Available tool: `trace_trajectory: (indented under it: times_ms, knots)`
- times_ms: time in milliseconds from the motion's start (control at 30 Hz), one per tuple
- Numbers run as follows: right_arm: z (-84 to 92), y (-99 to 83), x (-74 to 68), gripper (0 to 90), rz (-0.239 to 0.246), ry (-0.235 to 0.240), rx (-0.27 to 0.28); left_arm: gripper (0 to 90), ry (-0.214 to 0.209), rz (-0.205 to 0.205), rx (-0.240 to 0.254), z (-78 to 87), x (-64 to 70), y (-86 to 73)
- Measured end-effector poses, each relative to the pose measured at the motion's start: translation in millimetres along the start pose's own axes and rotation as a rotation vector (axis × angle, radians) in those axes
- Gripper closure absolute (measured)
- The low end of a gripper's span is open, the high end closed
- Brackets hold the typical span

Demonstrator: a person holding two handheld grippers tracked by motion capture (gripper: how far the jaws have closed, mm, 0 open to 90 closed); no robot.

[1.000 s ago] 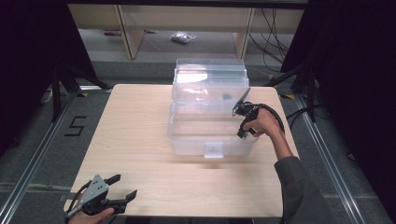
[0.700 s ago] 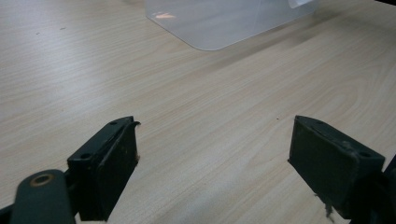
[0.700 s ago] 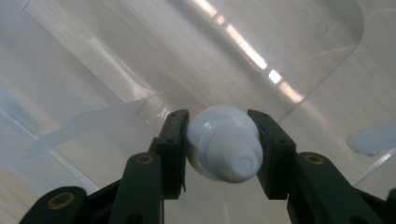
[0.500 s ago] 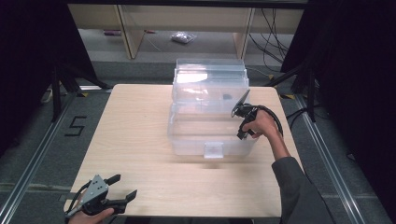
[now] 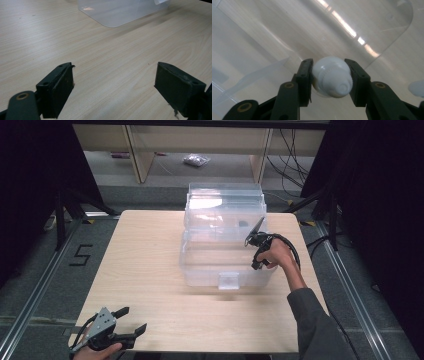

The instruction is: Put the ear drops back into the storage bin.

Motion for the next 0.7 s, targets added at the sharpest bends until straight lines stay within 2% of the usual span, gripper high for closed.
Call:
trace_trajectory:
  times_ms: [100,133,200,233,300,333,367,400,500,633,667,700]
  knots:
    - [-1.0,0.3,0.1,60.3,0.003,0.003,0.002,14.7,0.0,-0.001,-0.002,0.1,0.0,-0.1]
    - [-1.0,0.8,-0.2,60.3,0.001,-0.002,0.004,14.7,0.005,-0.012,-0.017,1.2,-1.2,-0.5]
    - [-1.4,0.8,0.0,60.3,0.003,0.002,0.003,14.7,0.001,-0.002,-0.003,0.3,-0.2,-0.2]
    - [-1.6,1.2,0.1,60.3,0.008,0.002,0.001,14.7,0.004,-0.012,-0.015,1.0,-1.1,-0.6]
    - [-1.9,1.2,0.3,60.3,0.01,0.003,-0.004,14.7,0.004,-0.009,-0.015,0.9,-0.8,-0.5]
    - [-3.0,0.3,-0.6,60.3,-0.002,0.0,-0.01,14.8,-0.001,0.0,-0.001,-0.1,0.1,-0.2]
    - [-3.0,0.3,-0.6,60.3,-0.002,0.0,-0.01,14.7,-0.001,0.0,-0.001,-0.1,0.1,-0.2]
    - [-4.1,0.5,-1.1,60.3,-0.023,0.007,-0.012,14.8,-0.001,-0.009,-0.009,0.5,-0.7,-0.5]
    - [-6.1,-0.1,-0.5,60.2,-0.021,0.009,-0.014,14.7,-0.002,0.0,-0.001,0.0,0.0,-0.1]
    - [-8.6,-1.4,-0.5,60.1,-0.022,0.02,-0.017,14.7,0.0,-0.01,-0.008,0.4,-1.2,-0.5]
    - [-7.8,-2.3,-3.0,60.2,-0.047,0.033,-0.036,14.7,-0.001,-0.008,-0.006,0.1,-1.0,-0.5]
    - [-7.4,-2.5,-3.4,60.2,-0.049,0.03,-0.043,14.8,-0.001,-0.008,-0.006,0.1,-0.9,-0.4]
Point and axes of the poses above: each handheld gripper's, and its own axes: z roughly backward along the jaws, y roughly out of its top, x roughly to its right, the point moved 5 cm from there along -z, roughly forward along the jaws, and after that the axes turned 2 degrees about -x, right-handed, at the moved point
